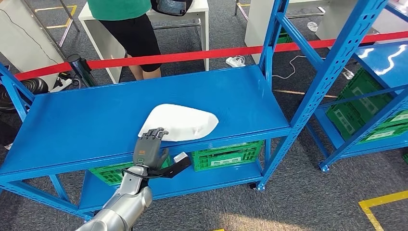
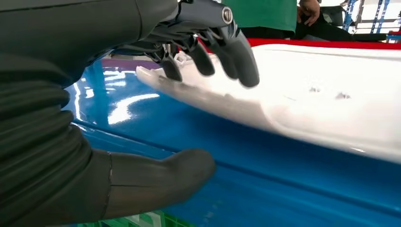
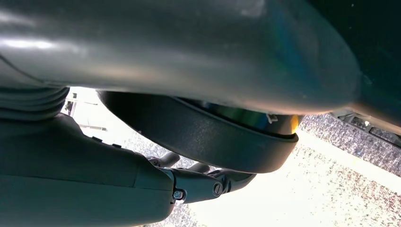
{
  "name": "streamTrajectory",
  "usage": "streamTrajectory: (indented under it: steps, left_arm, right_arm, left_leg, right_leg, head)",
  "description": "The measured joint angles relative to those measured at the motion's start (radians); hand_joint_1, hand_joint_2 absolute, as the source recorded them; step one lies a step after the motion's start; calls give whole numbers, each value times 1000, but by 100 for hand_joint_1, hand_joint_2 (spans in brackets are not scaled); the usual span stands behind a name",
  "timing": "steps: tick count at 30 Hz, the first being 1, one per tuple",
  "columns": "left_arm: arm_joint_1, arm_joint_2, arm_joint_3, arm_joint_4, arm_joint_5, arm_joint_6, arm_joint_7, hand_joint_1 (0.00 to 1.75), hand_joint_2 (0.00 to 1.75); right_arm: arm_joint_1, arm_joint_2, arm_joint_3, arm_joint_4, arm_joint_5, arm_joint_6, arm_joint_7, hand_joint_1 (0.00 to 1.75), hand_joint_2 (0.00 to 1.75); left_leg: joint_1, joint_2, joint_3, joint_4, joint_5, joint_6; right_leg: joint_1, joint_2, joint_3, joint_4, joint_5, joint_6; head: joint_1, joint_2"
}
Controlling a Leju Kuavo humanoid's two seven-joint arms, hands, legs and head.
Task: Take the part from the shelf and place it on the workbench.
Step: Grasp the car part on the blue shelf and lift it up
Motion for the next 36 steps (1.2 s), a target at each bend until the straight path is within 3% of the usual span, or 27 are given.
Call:
streamTrajectory:
  steps: [2,6,11,21,26,30,35,36]
  left_arm:
    - [3,1,0,0,2,0,-1,89,175]
    - [6,1,3,-2,6,0,-6,144,175]
    - [7,3,7,-6,7,0,-14,175,175]
    - [4,4,16,-16,2,0,-26,172,175]
    - [-3,4,17,-20,-4,0,-34,137,175]
    - [-9,3,17,-23,-5,1,-40,48,175]
    - [-13,1,17,-32,-12,1,-46,0,175]
    - [-13,0,17,-36,-14,1,-47,0,175]
  right_arm:
    - [0,1,3,0,0,0,0,0,0]
    - [0,1,4,0,0,3,0,0,0]
    - [0,1,5,0,2,3,0,0,0]
    - [0,1,6,0,0,2,0,0,0]
    - [0,1,6,0,-5,-2,0,0,0]
    - [0,1,6,0,-9,-3,0,0,0]
    - [0,1,6,0,-11,-4,0,0,0]
    - [0,1,6,0,-12,-4,0,0,0]
  left_leg:
    - [0,0,0,0,0,0]
    - [0,0,0,0,0,0]
    - [0,0,0,0,0,0]
    - [0,0,0,0,0,0]
    - [0,0,0,0,0,0]
    - [0,0,0,1,0,0]
    - [0,0,0,1,0,0]
    - [0,0,0,1,0,0]
  right_leg:
    - [0,0,0,0,0,0]
    - [0,0,0,0,0,0]
    - [0,0,0,0,0,0]
    - [0,0,0,0,0,0]
    - [0,0,0,0,0,0]
    - [0,0,0,0,0,0]
    - [0,0,0,0,0,0]
    - [0,0,0,0,0,0]
  head:
    - [0,0]
    - [0,0]
    - [0,0]
    - [0,0]
    - [0,0]
    - [0,0]
    - [0,0]
    - [0,0]
